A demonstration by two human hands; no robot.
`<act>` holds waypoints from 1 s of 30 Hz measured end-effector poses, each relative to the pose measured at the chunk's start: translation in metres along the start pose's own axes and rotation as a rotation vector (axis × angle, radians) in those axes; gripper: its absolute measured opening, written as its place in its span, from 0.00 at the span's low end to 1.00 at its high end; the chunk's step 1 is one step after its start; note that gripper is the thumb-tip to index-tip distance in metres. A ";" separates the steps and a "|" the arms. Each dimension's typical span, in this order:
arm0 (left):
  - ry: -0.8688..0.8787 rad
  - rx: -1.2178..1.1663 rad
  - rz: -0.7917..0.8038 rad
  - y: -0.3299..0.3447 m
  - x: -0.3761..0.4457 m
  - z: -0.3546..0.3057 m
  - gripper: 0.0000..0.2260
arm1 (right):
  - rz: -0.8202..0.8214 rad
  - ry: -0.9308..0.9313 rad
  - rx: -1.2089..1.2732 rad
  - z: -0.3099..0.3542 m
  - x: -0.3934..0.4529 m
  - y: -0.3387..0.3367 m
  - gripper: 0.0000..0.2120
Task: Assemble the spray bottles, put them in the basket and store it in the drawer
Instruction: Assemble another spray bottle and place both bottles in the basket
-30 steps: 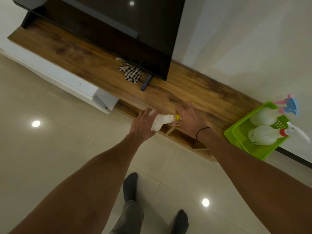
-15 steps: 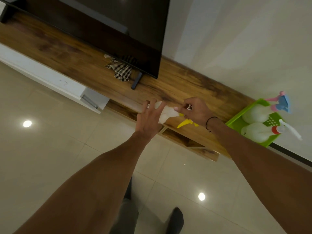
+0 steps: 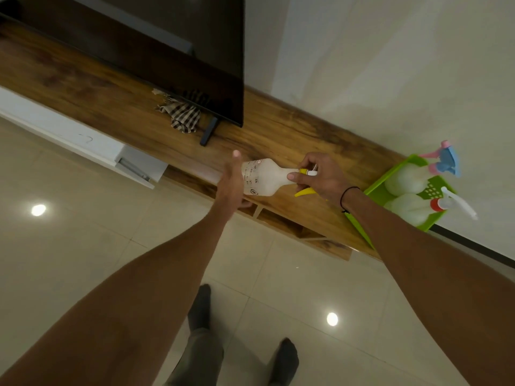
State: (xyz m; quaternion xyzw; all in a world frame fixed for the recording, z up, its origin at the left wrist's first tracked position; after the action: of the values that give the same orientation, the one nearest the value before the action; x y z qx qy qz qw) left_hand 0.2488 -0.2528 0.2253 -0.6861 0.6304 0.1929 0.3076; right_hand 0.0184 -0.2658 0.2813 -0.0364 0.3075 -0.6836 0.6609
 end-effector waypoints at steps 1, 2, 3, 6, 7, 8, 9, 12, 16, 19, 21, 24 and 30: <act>-0.175 -0.020 0.088 0.006 -0.003 0.008 0.42 | 0.007 -0.014 -0.008 0.000 -0.001 -0.001 0.20; -0.258 -0.012 0.161 0.011 -0.005 0.011 0.41 | 0.015 -0.023 -0.012 -0.001 -0.002 -0.001 0.20; -0.290 -0.011 0.196 0.014 -0.005 0.011 0.39 | 0.022 -0.027 -0.012 -0.002 -0.003 -0.002 0.20; -0.330 -0.140 0.285 0.022 -0.001 0.011 0.28 | 0.031 -0.003 0.000 -0.007 -0.007 -0.007 0.20; -0.323 -0.204 0.342 0.025 -0.001 0.008 0.23 | 0.020 0.015 0.016 -0.010 -0.008 -0.011 0.21; -0.303 -0.260 0.404 0.028 0.000 0.005 0.19 | -0.001 0.031 0.046 -0.013 -0.009 -0.015 0.20; -0.273 -0.288 0.456 0.030 0.002 0.003 0.20 | -0.025 0.042 0.081 -0.015 -0.010 -0.021 0.20; -0.298 -0.286 0.516 0.034 0.001 0.005 0.25 | -0.046 0.037 0.103 -0.016 -0.014 -0.031 0.19; -0.359 0.002 0.365 0.034 0.002 0.011 0.44 | -0.030 -0.010 0.055 -0.013 -0.019 -0.032 0.18; -0.308 -0.077 0.402 0.040 0.002 0.010 0.33 | -0.047 0.002 0.089 -0.015 -0.020 -0.036 0.18; -0.236 -0.215 0.450 0.042 0.003 0.000 0.25 | -0.067 0.037 0.133 -0.021 -0.021 -0.041 0.19; -0.281 -0.231 0.429 0.044 -0.004 0.001 0.28 | -0.058 0.044 0.127 -0.027 -0.024 -0.047 0.18; -0.307 -0.102 0.429 0.054 -0.012 0.010 0.30 | -0.056 0.022 0.113 -0.030 -0.026 -0.053 0.17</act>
State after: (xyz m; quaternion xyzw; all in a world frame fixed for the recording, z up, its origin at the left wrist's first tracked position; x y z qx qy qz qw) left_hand 0.1953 -0.2383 0.2163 -0.5141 0.6969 0.3870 0.3165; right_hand -0.0385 -0.2337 0.2916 -0.0002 0.2745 -0.7184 0.6391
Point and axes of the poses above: each hand's wrist, its own x-axis towards the middle knuckle, its own y-axis out of the palm, z = x × y, the point moved 8 cm from there along x, towards the middle knuckle, and after that the axes turned 9 degrees about -z, right-handed, at the moved point
